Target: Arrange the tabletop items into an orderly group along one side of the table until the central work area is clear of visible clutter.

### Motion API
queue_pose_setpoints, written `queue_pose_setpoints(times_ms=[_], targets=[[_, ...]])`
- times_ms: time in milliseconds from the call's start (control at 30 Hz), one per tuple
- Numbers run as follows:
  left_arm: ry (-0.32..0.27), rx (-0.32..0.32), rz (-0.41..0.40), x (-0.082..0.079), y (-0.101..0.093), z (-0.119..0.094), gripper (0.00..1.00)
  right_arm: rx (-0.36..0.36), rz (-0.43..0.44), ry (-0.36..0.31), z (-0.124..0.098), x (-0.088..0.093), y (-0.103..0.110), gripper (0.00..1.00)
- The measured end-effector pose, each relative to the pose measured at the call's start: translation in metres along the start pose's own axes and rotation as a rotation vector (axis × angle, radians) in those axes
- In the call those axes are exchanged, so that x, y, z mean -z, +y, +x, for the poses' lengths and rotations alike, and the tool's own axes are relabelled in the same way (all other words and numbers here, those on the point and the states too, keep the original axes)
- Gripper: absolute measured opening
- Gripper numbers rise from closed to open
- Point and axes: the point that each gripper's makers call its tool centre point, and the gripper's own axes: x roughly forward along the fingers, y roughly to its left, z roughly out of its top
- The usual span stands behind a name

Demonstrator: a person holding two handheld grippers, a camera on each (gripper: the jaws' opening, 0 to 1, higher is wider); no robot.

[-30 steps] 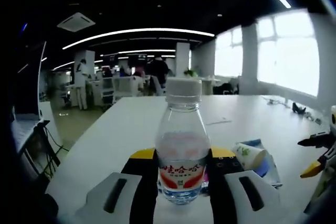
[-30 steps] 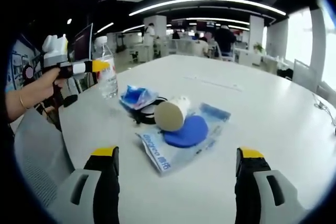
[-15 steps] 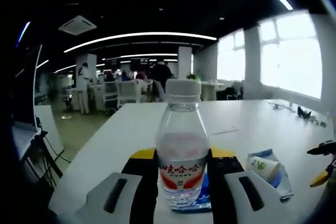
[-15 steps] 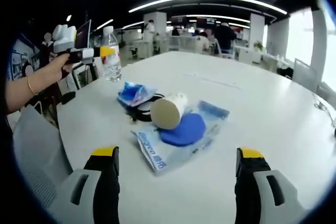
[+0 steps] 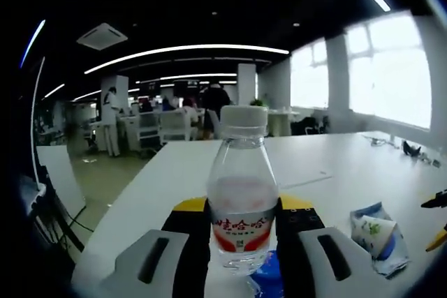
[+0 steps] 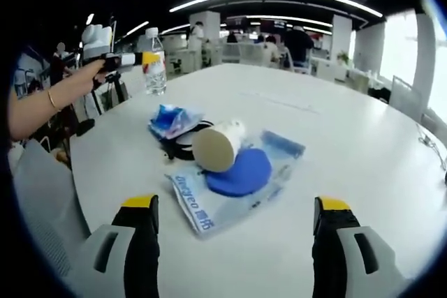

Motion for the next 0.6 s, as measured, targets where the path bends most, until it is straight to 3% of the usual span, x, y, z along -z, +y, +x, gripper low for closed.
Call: queue_pose_setpoints(times_ms=[300, 600], targets=[[0.001, -0.01, -0.006, 0.006, 0.015, 0.033, 0.33, 0.006, -0.034, 0.042, 0.01, 0.009, -0.007, 0.9], [0.011, -0.055, 0.007, 0.022, 0.034, 0.062, 0.33, -0.005, 0.039, 0.011, 0.02, 0.008, -0.01, 0.9]])
